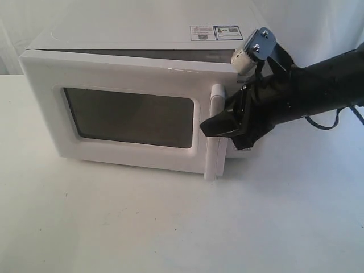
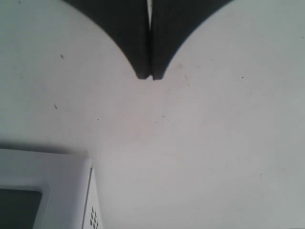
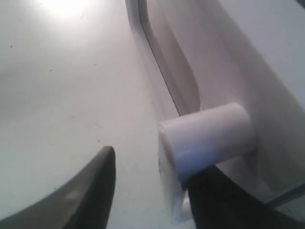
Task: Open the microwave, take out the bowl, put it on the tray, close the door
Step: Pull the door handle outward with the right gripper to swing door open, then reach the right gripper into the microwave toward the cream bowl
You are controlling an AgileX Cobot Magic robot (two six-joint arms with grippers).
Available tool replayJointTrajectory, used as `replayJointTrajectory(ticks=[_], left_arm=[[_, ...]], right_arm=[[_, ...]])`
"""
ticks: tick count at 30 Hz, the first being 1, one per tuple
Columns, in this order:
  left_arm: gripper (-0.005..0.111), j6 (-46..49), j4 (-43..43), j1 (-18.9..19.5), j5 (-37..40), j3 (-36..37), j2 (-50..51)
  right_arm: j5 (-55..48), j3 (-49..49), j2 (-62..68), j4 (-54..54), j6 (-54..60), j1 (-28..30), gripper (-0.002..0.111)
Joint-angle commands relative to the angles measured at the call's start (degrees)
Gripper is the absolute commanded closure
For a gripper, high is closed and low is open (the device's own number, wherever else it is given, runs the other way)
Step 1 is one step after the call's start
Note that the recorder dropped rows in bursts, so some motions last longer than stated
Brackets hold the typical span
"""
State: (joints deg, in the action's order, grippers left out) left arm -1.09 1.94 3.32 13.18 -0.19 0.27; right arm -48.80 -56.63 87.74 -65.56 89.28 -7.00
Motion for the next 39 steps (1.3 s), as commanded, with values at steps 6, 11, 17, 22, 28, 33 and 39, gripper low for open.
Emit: replayJointTrajectory(ticks=[6,11,17,22,28,33,39], left_arm=[[0.107,-0.1,0.2,-0.1,0.1,0.2,-0.3],[0.107,-0.1,0.2,-0.1,0.1,0.2,-0.3],[0.107,-0.1,0.2,-0.1,0.1,0.2,-0.3],[0.107,-0.1,0.2,-0.1,0.1,0.2,-0.3],[0.107,-0.1,0.2,-0.1,0.1,0.2,-0.3],[0.107,-0.1,0.2,-0.1,0.1,0.2,-0.3],[0.107,-0.1,0.2,-0.1,0.1,0.2,-0.3]], right_arm=[[-19.4,-0.1,-0.3,4.6,-6.8,0.2,0.063],[-21.2,0.0,-1.4,5.2,-14.2,-1.3,0.063],[-21.2,0.0,-6.2,13.5,-27.8,-4.6,0.063],[-21.2,0.0,-14.0,19.4,-35.5,-10.0,0.066],[-17.2,0.1,-21.7,35.3,-39.2,-11.2,0.089],[5.0,0.1,-20.8,50.7,-55.4,-11.2,0.108],[17.9,0.1,-13.3,39.4,-53.2,-11.2,0.108]])
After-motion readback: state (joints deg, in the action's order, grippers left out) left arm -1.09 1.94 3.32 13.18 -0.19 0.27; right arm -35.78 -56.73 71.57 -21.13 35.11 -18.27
